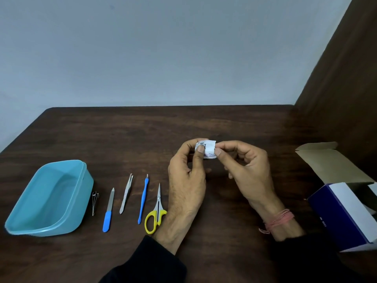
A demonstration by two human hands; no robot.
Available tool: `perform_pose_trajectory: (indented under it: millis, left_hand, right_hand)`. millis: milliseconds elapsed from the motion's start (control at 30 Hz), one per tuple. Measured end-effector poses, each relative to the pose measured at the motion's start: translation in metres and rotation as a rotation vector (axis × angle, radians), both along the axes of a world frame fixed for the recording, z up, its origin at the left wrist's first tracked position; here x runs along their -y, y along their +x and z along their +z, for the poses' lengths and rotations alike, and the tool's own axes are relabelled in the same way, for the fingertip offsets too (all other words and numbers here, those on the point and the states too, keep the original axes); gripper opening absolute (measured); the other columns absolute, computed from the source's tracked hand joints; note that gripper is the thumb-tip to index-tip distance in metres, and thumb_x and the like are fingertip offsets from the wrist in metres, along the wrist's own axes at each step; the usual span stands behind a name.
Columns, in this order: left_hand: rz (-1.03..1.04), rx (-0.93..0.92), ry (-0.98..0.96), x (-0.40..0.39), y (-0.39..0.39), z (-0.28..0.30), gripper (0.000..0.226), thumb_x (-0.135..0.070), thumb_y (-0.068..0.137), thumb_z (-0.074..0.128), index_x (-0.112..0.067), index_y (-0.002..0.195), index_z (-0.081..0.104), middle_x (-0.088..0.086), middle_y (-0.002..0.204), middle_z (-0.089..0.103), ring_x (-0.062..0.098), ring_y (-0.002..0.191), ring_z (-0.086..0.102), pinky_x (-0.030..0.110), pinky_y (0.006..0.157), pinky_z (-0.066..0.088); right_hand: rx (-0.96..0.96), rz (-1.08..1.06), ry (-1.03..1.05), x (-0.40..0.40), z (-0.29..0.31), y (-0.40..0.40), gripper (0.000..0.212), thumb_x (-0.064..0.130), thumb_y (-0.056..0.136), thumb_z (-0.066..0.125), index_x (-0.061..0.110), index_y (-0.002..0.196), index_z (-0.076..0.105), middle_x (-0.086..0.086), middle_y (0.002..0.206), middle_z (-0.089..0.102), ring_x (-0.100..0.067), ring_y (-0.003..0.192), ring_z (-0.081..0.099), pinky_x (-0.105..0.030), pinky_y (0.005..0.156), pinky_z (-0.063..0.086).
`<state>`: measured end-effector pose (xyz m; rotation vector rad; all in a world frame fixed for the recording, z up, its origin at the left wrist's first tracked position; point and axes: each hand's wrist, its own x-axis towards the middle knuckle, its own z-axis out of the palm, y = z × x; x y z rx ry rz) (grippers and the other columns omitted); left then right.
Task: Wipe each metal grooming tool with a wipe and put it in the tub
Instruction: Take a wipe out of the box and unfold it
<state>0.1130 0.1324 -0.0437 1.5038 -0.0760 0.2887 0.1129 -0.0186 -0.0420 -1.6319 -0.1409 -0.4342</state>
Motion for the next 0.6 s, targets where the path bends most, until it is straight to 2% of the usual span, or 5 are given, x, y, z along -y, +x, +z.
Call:
perform_pose_trajectory:
  millis: [133,233,333,433,600]
  left_hand:
    - [0.005,0.021,0.013,-0.001,-0.0013,-0.0003,0.018,-0.016,0.115,0.063,-0.023,0.119,0.079,-0.009,0.114,0.082,0.017,0.109,0.079,0.037,0.074,0.068]
    - [0.002,0.016,0.016,0.0,-0.0012,-0.0007,0.018,-0.016,0.114,0.064,-0.025,0.118,0.079,-0.009,0.113,0.082,0.017,0.108,0.079,0.039,0.075,0.069]
    - [0.002,0.011,0.018,0.0011,-0.0008,-0.0015,0.019,-0.015,0.114,0.064,-0.025,0.118,0.08,-0.006,0.111,0.082,0.02,0.107,0.08,0.047,0.077,0.07]
    - [0.0,0.008,0.018,0.0009,-0.0003,-0.0021,0.019,-0.015,0.114,0.065,-0.025,0.117,0.08,-0.005,0.111,0.083,0.021,0.105,0.08,0.054,0.078,0.069]
    - [-0.009,0.024,-0.009,0.0006,-0.0029,0.0027,0.018,-0.015,0.114,0.063,-0.02,0.118,0.08,-0.004,0.111,0.082,0.02,0.105,0.079,0.034,0.073,0.067]
  right_hand:
    - [-0.036,0.01,0.047,-0.0003,0.0,0.0012,0.017,0.026,0.089,0.088,0.018,0.105,0.087,-0.01,0.088,0.082,-0.018,0.064,0.06,-0.024,0.05,0.048]
    - [-0.062,-0.001,0.076,0.0008,-0.0023,0.0031,0.021,0.033,0.084,0.089,0.018,0.1,0.086,-0.014,0.09,0.081,-0.017,0.067,0.06,-0.023,0.051,0.048]
    - [-0.095,0.024,0.103,0.0027,-0.0027,0.0048,0.016,0.025,0.087,0.089,0.014,0.097,0.084,-0.017,0.091,0.079,-0.01,0.061,0.055,-0.021,0.051,0.047]
    - [-0.119,0.073,0.123,0.0028,-0.0017,0.0051,0.008,0.013,0.091,0.087,0.01,0.097,0.083,-0.008,0.088,0.077,-0.007,0.062,0.054,-0.02,0.053,0.047]
    - [-0.192,0.181,0.243,0.0053,0.0013,0.0062,0.012,0.022,0.084,0.09,0.015,0.093,0.087,-0.005,0.093,0.077,-0.016,0.071,0.052,-0.024,0.061,0.046]
